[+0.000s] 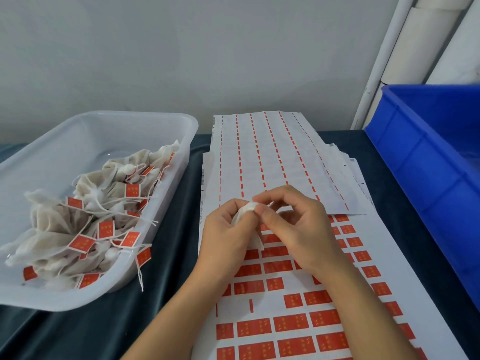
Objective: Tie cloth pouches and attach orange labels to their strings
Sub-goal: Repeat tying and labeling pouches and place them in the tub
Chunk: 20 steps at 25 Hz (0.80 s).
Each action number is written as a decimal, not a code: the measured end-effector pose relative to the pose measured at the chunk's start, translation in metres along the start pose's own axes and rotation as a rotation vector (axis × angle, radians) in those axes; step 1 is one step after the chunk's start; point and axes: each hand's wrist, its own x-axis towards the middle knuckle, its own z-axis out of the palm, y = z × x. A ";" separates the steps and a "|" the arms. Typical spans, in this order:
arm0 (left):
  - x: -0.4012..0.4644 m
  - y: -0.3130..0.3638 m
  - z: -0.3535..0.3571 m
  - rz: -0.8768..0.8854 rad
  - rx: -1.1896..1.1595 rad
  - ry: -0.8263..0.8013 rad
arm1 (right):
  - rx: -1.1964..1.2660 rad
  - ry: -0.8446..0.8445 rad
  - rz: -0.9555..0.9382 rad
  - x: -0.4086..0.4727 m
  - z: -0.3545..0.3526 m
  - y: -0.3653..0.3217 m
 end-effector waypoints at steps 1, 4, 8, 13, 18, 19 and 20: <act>0.000 0.000 0.000 0.005 0.008 -0.010 | -0.026 0.011 0.004 0.000 0.000 0.001; -0.001 0.000 0.000 -0.004 -0.007 -0.067 | -0.075 0.064 0.022 0.001 -0.002 0.003; -0.002 0.002 0.001 -0.059 -0.214 -0.201 | -0.040 0.065 0.020 0.001 -0.001 0.001; 0.000 -0.001 -0.002 -0.109 -0.405 -0.294 | -0.001 0.124 -0.066 -0.001 0.003 -0.002; 0.002 -0.002 -0.006 -0.131 -0.481 -0.300 | -0.144 0.139 -0.236 -0.002 0.002 -0.003; 0.003 -0.002 -0.006 -0.137 -0.487 -0.304 | -0.149 0.124 -0.261 -0.003 0.001 -0.003; 0.003 -0.002 -0.007 -0.142 -0.492 -0.306 | -0.145 0.112 -0.271 -0.003 0.001 -0.004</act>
